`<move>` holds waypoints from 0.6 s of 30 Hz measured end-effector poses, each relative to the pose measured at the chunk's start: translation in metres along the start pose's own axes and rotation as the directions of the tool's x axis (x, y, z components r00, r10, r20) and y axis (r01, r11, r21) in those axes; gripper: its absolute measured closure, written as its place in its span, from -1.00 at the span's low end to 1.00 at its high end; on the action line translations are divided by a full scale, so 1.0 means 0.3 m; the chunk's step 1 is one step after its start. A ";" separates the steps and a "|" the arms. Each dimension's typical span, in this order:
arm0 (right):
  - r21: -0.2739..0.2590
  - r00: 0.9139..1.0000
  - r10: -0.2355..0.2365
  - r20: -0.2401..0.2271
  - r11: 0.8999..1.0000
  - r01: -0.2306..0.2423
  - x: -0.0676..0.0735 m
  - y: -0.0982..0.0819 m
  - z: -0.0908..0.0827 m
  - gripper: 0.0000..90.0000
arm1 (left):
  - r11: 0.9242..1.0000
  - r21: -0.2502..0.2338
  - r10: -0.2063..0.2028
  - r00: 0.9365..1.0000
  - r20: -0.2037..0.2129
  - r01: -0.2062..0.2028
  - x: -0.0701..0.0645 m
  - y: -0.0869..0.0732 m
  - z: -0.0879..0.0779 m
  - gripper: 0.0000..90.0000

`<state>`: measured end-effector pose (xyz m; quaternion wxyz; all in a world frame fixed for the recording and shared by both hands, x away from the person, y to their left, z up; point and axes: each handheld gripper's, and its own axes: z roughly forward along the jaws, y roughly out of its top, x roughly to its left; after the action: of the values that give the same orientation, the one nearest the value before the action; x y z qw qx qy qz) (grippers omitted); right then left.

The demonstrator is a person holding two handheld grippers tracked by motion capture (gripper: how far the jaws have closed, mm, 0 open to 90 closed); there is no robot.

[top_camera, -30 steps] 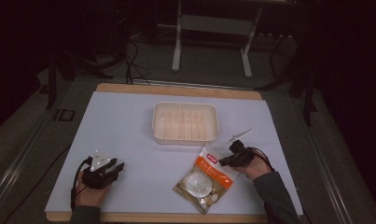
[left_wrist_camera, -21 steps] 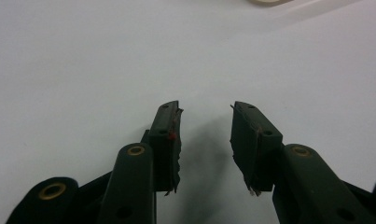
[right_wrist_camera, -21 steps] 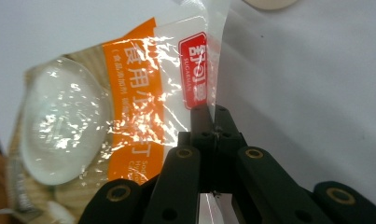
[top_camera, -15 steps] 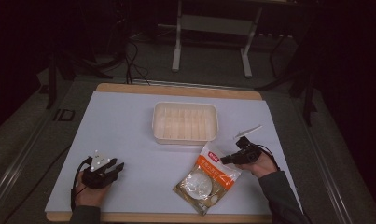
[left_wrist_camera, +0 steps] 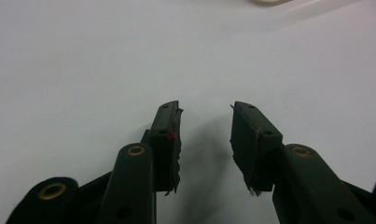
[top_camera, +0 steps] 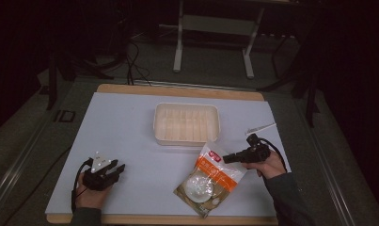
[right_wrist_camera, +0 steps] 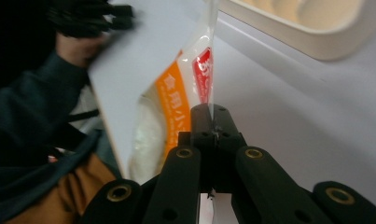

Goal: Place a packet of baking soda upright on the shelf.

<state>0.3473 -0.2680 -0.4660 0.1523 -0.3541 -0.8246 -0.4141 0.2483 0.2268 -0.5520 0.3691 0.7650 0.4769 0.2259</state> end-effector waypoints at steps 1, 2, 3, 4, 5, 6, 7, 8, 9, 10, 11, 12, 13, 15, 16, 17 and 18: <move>-0.009 1.000 -0.006 -0.020 1.000 0.006 0.005 0.001 -0.004 1.00 | 1.000 0.001 0.001 1.000 0.000 -0.001 0.000 0.000 0.000 0.37; -0.020 0.999 -0.011 -0.037 1.000 0.011 0.010 0.002 -0.006 1.00 | 1.000 0.002 0.001 1.000 0.000 -0.001 0.001 0.000 0.000 0.37; -0.026 0.999 -0.015 -0.049 1.000 0.013 0.017 0.003 -0.009 1.00 | 1.000 0.002 0.001 1.000 0.000 -0.001 0.001 0.000 0.000 0.37; -0.029 0.998 -0.024 -0.058 0.999 0.023 0.023 0.005 -0.011 1.00 | 1.000 0.002 0.001 1.000 0.000 -0.001 0.001 0.000 0.000 0.37; -0.028 0.998 -0.028 -0.060 0.999 0.026 0.031 0.008 -0.013 1.00 | 1.000 0.001 0.001 1.000 -0.001 -0.001 0.000 0.000 0.000 0.37; -0.033 0.997 -0.038 -0.063 0.999 0.036 0.036 0.010 -0.013 1.00 | 1.000 0.001 0.001 1.000 -0.002 -0.001 0.000 0.000 -0.001 0.37; -0.032 0.997 -0.041 -0.067 0.999 0.039 0.044 0.013 -0.013 1.00 | 1.000 0.001 0.002 1.000 -0.001 -0.002 0.000 0.000 0.000 0.37; -0.035 0.996 -0.050 -0.069 0.998 0.047 0.052 0.015 -0.013 1.00 | 1.000 0.001 0.000 1.000 -0.001 0.000 0.000 0.000 0.000 0.37; -0.036 0.996 -0.057 -0.075 0.998 0.054 0.060 0.018 -0.012 1.00 | 1.000 0.001 0.000 1.000 0.000 0.000 0.000 0.000 0.000 0.37; -0.037 0.995 -0.061 -0.080 0.998 0.058 0.069 0.021 -0.013 1.00 | 1.000 0.002 0.000 1.000 0.000 0.000 0.001 0.000 0.000 0.37; -0.040 0.994 -0.070 -0.084 0.997 0.067 0.077 0.025 -0.013 1.00 | 1.000 0.001 0.000 1.000 0.000 0.000 0.001 0.000 0.000 0.37; -0.040 0.993 -0.075 -0.092 0.997 0.072 0.086 0.028 -0.014 1.00 | 1.000 0.002 -0.001 1.000 0.000 0.001 0.001 0.000 0.000 0.37; -0.040 0.992 -0.085 -0.097 0.996 0.081 0.095 0.032 -0.014 1.00 | 1.000 0.002 -0.002 1.000 0.000 0.002 0.001 0.000 0.000 0.37; -0.035 0.987 -0.108 -0.117 0.994 0.105 0.114 0.038 -0.014 1.00 | 1.000 0.002 -0.001 1.000 -0.001 0.001 0.001 0.000 0.000 0.37; -0.035 0.984 -0.115 -0.137 0.993 0.111 0.126 0.041 -0.014 1.00 | 1.000 0.000 -0.002 1.000 0.000 0.002 0.001 0.000 0.000 0.37; -0.043 0.980 -0.128 -0.151 0.991 0.123 0.138 0.043 -0.014 1.00 | 1.000 0.001 0.000 1.000 0.001 0.000 0.001 0.000 0.000 0.37; -0.046 0.976 -0.142 -0.168 0.990 0.136 0.152 0.046 -0.013 1.00 | 1.000 0.001 -0.003 1.000 0.000 0.003 0.001 0.000 0.001 0.37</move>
<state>0.3250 -0.2447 -0.4310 0.1868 -0.2614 -0.8241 -0.4666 0.2485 0.2270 -0.5521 0.3690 0.7645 0.4781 0.2253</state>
